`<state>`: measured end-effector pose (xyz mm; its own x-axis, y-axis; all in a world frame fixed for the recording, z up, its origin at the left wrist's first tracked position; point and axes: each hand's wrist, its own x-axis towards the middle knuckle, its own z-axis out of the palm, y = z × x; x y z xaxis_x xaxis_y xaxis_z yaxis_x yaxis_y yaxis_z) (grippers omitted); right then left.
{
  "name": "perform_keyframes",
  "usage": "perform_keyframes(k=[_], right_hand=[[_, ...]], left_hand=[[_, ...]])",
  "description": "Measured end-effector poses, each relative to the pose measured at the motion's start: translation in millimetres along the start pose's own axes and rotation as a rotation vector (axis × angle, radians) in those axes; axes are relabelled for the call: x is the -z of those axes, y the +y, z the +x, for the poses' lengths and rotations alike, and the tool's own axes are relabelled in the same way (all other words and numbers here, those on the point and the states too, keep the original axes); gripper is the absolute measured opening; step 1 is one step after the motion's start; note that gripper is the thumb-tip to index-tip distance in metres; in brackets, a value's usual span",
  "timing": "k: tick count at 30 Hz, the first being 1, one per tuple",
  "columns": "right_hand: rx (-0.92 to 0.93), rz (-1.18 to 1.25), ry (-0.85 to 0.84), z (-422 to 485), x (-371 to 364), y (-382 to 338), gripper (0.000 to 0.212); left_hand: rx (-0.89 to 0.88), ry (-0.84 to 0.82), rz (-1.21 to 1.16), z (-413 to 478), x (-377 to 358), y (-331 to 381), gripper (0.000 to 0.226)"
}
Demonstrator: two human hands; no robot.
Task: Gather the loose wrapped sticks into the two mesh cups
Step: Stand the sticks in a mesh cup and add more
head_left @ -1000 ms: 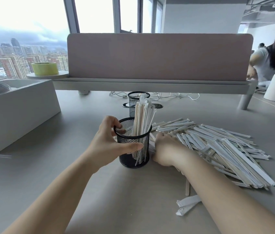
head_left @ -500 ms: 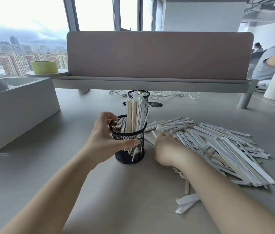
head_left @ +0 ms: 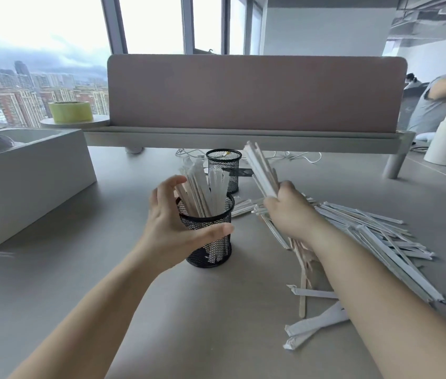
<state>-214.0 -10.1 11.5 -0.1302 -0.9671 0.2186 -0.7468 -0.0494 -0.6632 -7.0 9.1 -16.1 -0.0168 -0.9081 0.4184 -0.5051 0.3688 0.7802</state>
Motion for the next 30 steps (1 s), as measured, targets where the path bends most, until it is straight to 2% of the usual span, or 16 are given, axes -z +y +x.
perform_keyframes(k=[5, 8, 9, 11, 13, 16, 20, 24, 28, 30], right_hand=[[0.006, 0.613, 0.108, 4.6, 15.7, 2.1, 0.010], [0.086, 0.859, 0.141, -0.8, 17.9, -2.1, 0.012], [0.122, 0.931, 0.150, -3.0, 17.8, -4.4, 0.014], [0.192, 1.012, 0.177, -8.0, 16.1, -8.7, 0.017], [0.262, 0.983, 0.231, -13.4, 13.2, -11.7, 0.013], [0.352, 0.865, 0.237, -22.5, 5.9, -14.1, 0.009], [0.354, 0.724, 0.130, -33.0, -12.2, -13.2, 0.013], [0.388, 0.739, 0.071, -38.9, -20.8, -16.2, 0.020], [0.388, 0.838, -0.024, -42.2, -24.7, -19.5, 0.032], [0.376, 0.722, 0.004, -43.8, -26.7, -18.1, 0.020]], left_hand=[[-0.113, 0.262, 0.085, -6.0, -2.1, 17.4, 0.105], [-0.326, 0.413, 0.086, -12.5, -4.1, 29.5, 0.079], [-0.402, 0.406, 0.063, -15.7, -6.0, 33.0, 0.065], [-0.475, 0.259, -0.021, -23.8, -12.9, 40.9, 0.040], [-0.498, 0.084, 0.008, -31.4, -24.8, 45.7, 0.035], [-0.469, -0.036, 0.028, -38.1, -43.3, 45.0, 0.048], [-0.468, 0.025, -0.052, -35.4, -49.5, 39.8, 0.067], [-0.412, 0.003, -0.090, -32.0, -48.9, 37.9, 0.082], [-0.351, -0.015, -0.170, -30.1, -50.7, 42.1, 0.064], [-0.338, -0.005, -0.200, -28.5, -51.3, 41.6, 0.059]])
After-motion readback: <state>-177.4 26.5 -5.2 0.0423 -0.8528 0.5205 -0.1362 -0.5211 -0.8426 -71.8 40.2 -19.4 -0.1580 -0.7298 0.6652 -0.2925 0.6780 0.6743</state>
